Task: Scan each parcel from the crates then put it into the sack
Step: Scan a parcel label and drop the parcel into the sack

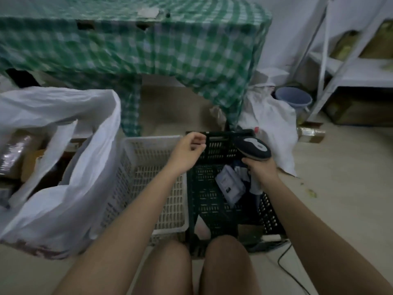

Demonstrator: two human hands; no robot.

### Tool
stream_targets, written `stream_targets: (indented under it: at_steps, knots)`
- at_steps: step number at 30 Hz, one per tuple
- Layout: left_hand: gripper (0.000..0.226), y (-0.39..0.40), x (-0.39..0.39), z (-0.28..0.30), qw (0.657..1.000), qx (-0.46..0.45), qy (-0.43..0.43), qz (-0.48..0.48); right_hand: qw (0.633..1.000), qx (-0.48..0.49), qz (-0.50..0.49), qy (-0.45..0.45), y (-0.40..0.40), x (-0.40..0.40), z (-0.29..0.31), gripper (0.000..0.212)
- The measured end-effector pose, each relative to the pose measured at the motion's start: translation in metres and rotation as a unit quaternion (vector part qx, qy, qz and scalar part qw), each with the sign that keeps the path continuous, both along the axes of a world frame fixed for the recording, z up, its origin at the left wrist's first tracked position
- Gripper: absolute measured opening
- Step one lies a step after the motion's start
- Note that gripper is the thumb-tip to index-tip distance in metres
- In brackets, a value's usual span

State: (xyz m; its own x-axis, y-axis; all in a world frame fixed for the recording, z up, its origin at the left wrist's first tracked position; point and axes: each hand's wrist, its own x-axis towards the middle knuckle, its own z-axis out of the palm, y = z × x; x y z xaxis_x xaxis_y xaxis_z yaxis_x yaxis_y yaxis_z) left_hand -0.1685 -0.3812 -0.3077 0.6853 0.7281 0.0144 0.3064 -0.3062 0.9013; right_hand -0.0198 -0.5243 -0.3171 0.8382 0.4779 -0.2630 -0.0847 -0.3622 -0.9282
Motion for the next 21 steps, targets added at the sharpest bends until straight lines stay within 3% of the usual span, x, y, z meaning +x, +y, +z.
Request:
stream_targets:
  at_steps: [3, 7, 12, 18, 21]
  knots:
    - [0.023, 0.004, 0.047, -0.058, 0.997, -0.043, 0.061, -0.015, 0.998, -0.061, -0.003, 0.005, -0.001, 0.031, -0.033, 0.034]
    - [0.027, 0.019, 0.101, -0.133, 0.986, -0.083, 0.14, -0.037, 0.995, -0.058, -0.073, 0.037, 0.007, 0.075, -0.092, 0.035]
    - [0.041, 0.041, 0.167, -0.219, 0.967, -0.101, 0.224, -0.071, 0.988, -0.118, -0.033, 0.094, 0.041, 0.117, -0.163, 0.033]
    - [0.057, 0.073, 0.234, -0.32, 0.959, -0.134, 0.24, -0.07, 0.98, -0.103, -0.015, 0.173, 0.072, 0.156, -0.232, 0.03]
    - [0.049, 0.082, 0.257, -0.357, 0.96, -0.141, 0.21, -0.12, 0.975, -0.13, -0.009, 0.179, 0.077, 0.171, -0.258, 0.009]
